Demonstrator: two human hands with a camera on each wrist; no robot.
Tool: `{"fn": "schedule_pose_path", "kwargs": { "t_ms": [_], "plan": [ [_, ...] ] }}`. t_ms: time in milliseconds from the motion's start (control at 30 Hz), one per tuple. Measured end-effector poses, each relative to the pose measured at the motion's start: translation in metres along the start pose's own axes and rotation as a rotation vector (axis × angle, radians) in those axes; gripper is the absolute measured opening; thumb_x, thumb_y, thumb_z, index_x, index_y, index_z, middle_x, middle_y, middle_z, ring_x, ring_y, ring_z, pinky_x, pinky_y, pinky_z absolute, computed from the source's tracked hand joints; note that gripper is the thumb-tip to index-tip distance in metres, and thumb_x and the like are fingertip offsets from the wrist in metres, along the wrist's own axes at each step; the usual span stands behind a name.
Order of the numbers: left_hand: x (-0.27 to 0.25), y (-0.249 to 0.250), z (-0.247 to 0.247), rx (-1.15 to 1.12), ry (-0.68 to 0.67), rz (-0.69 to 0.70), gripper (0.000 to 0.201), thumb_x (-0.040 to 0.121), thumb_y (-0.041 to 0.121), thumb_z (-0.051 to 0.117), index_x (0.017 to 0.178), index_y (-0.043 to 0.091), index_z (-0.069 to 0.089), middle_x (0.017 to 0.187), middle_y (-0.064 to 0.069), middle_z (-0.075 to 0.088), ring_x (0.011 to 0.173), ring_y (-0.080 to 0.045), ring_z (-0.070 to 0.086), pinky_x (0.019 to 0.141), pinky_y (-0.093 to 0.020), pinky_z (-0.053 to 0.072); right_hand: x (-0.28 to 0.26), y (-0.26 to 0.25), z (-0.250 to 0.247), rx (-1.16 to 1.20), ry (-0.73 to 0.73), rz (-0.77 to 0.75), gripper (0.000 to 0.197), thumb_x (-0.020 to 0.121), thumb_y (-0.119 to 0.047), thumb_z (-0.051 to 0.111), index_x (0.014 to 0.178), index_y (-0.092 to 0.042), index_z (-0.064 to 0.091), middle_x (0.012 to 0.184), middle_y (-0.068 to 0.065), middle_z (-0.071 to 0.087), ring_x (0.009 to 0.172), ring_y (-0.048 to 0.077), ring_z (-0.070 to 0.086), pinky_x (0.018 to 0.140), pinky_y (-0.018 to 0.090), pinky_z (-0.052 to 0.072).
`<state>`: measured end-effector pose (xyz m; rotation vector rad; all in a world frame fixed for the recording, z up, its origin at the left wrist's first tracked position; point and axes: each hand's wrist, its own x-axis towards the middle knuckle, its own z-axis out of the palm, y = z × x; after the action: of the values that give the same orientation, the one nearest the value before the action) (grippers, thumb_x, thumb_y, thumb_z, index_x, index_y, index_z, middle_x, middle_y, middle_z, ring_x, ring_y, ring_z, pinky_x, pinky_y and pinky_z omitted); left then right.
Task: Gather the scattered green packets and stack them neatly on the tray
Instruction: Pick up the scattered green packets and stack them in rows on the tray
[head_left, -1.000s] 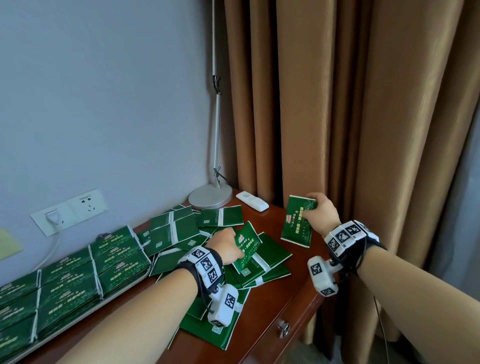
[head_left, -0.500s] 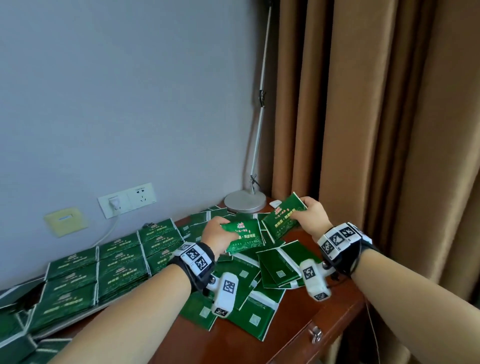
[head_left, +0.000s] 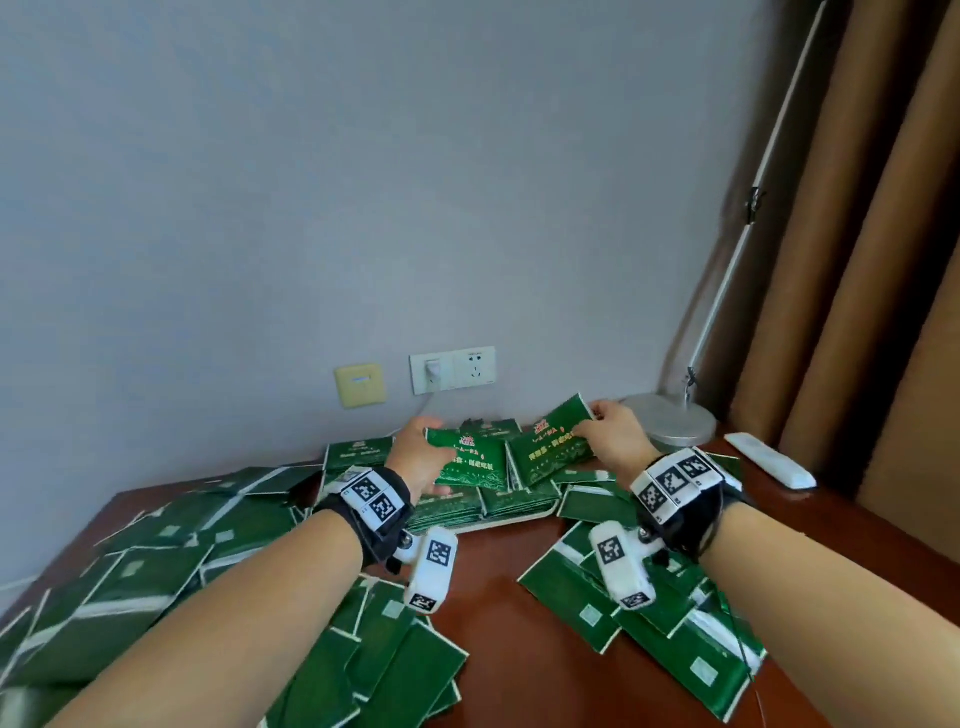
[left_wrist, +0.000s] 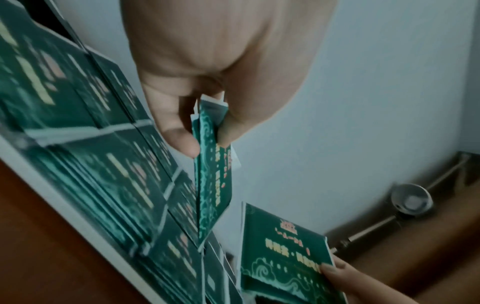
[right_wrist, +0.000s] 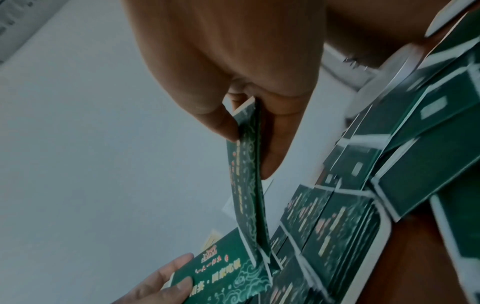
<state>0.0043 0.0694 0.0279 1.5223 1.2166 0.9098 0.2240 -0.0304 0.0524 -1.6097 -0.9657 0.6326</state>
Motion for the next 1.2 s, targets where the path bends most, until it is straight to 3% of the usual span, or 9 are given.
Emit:
{"fn": "schedule_pose_path", "kwargs": {
  "t_ms": [100, 200, 300, 400, 567, 767, 933, 1100, 1200],
  "plan": [
    [0.012, -0.018, -0.042, 0.003, 0.063, -0.047, 0.045, 0.092, -0.003, 0.058, 0.13, 0.02, 0.049, 0.119, -0.007, 0.045, 0.085, -0.019, 0.054, 0.057, -0.034, 0.059, 0.001, -0.012, 0.041, 0.026, -0.085, 0.021, 0.028, 0.085, 0.007, 0.056, 0.11, -0.005, 0.053, 0.096, 0.017, 0.063, 0.077, 0.032, 0.068, 0.059, 0.044, 0.06],
    [0.022, -0.031, -0.08, -0.039, 0.125, -0.12, 0.048, 0.092, -0.011, 0.048, 0.127, 0.021, 0.046, 0.122, -0.009, 0.041, 0.091, -0.024, 0.052, 0.058, -0.034, 0.057, 0.005, -0.018, 0.078, 0.011, -0.181, 0.023, 0.041, 0.084, 0.01, 0.055, 0.119, -0.012, 0.051, 0.1, 0.018, 0.061, 0.067, 0.03, 0.066, 0.054, 0.041, 0.058],
    [0.033, -0.043, -0.109, -0.079, 0.162, -0.157, 0.056, 0.091, -0.015, 0.046, 0.135, 0.02, 0.043, 0.129, -0.008, 0.037, 0.098, -0.024, 0.052, 0.06, -0.034, 0.058, 0.008, -0.023, 0.111, -0.016, -0.277, 0.028, 0.049, 0.085, 0.013, 0.052, 0.122, -0.019, 0.049, 0.1, 0.015, 0.058, 0.07, 0.029, 0.062, 0.064, 0.05, 0.059],
    [0.041, -0.054, -0.13, -0.097, 0.18, -0.156, 0.057, 0.09, -0.018, 0.047, 0.137, 0.016, 0.046, 0.134, -0.006, 0.036, 0.102, -0.023, 0.053, 0.062, -0.034, 0.06, 0.013, -0.024, 0.138, -0.047, -0.318, 0.05, 0.048, 0.083, 0.014, 0.053, 0.122, -0.015, 0.055, 0.097, 0.015, 0.059, 0.077, 0.035, 0.064, 0.075, 0.061, 0.055],
    [0.057, -0.066, -0.15, -0.083, 0.179, -0.177, 0.035, 0.09, -0.017, 0.053, 0.111, 0.01, 0.06, 0.13, -0.01, 0.038, 0.109, -0.036, 0.059, 0.062, -0.033, 0.061, 0.027, -0.021, 0.164, -0.049, -0.339, 0.074, 0.043, 0.083, 0.013, 0.055, 0.119, -0.011, 0.054, 0.096, 0.016, 0.059, 0.076, 0.035, 0.063, 0.078, 0.062, 0.054],
    [0.081, -0.084, -0.154, -0.06, 0.152, -0.194, 0.024, 0.089, -0.014, 0.059, 0.104, 0.005, 0.062, 0.121, -0.013, 0.046, 0.1, -0.037, 0.065, 0.059, -0.028, 0.061, 0.042, -0.01, 0.187, -0.079, -0.374, 0.141, 0.029, 0.088, 0.003, 0.055, 0.112, -0.011, 0.061, 0.088, 0.011, 0.058, 0.077, 0.023, 0.058, 0.067, 0.044, 0.06],
    [0.099, -0.098, -0.153, -0.073, 0.125, -0.207, 0.022, 0.089, -0.012, 0.06, 0.1, 0.007, 0.062, 0.122, -0.014, 0.048, 0.097, -0.034, 0.065, 0.064, -0.028, 0.061, 0.05, -0.001, 0.201, -0.135, -0.356, 0.147, 0.029, 0.086, 0.004, 0.054, 0.111, -0.009, 0.062, 0.079, 0.012, 0.062, 0.064, 0.02, 0.054, 0.054, 0.029, 0.045],
    [0.111, -0.107, -0.15, -0.045, 0.087, -0.215, 0.02, 0.089, -0.01, 0.062, 0.097, 0.008, 0.062, 0.117, -0.011, 0.05, 0.098, -0.033, 0.067, 0.08, -0.037, 0.061, 0.056, 0.004, 0.21, -0.201, -0.392, 0.152, 0.027, 0.089, 0.002, 0.055, 0.112, -0.011, 0.061, 0.088, 0.014, 0.06, 0.066, 0.021, 0.054, 0.049, 0.028, 0.048],
    [0.117, -0.11, -0.148, 0.054, 0.08, -0.196, 0.02, 0.088, -0.008, 0.064, 0.097, 0.009, 0.061, 0.117, -0.01, 0.051, 0.092, -0.03, 0.067, 0.082, -0.039, 0.06, 0.057, 0.004, 0.214, -0.23, -0.427, 0.163, 0.027, 0.089, 0.003, 0.056, 0.112, -0.011, 0.06, 0.082, 0.013, 0.061, 0.058, 0.018, 0.054, 0.046, 0.027, 0.046]
  ]
}}
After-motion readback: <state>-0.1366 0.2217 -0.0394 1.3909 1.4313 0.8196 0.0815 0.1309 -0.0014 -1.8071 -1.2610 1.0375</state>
